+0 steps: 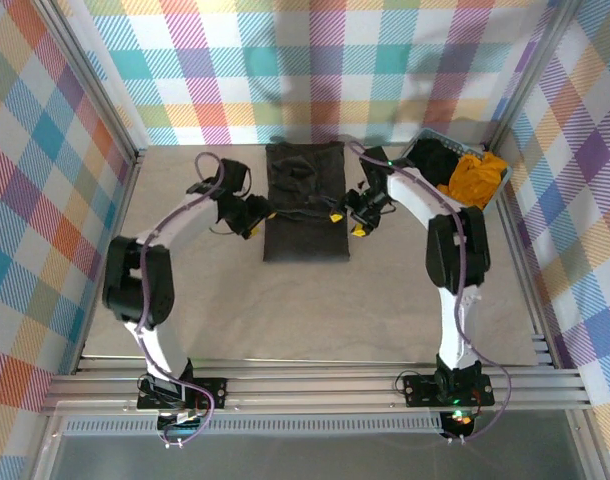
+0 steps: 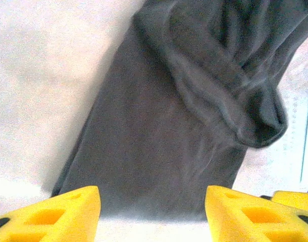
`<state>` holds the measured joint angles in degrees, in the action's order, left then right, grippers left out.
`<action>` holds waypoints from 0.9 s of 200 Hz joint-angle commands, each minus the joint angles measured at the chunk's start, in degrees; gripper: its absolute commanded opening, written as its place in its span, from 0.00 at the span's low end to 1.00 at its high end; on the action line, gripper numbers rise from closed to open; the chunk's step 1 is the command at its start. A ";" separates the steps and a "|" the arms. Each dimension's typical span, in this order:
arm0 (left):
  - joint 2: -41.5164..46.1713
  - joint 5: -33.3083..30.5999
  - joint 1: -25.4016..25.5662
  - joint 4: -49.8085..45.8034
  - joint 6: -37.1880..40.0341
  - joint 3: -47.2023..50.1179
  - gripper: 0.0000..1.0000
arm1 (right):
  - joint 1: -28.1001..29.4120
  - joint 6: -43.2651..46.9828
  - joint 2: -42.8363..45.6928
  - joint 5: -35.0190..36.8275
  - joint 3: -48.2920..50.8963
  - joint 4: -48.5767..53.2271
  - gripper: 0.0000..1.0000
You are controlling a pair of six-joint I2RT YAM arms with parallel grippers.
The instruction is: Fold and stack the t-shirts
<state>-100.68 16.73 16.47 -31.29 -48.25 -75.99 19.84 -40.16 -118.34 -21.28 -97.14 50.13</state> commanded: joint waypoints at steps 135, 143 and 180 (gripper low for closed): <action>-7.05 6.92 3.04 25.47 -22.74 15.97 0.29 | 1.18 -14.04 -1.31 -6.23 18.59 -22.90 0.43; -7.46 6.62 2.95 25.20 -22.52 14.92 0.25 | 1.17 -14.19 -1.98 -5.99 17.64 -23.27 0.37; -6.49 5.16 2.28 20.90 -20.34 8.94 0.02 | 1.18 -12.53 -2.31 -4.73 10.40 -20.73 0.06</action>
<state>-107.61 23.42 18.68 -11.33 -70.46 -62.52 20.71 -53.87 -120.44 -27.73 -81.54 30.72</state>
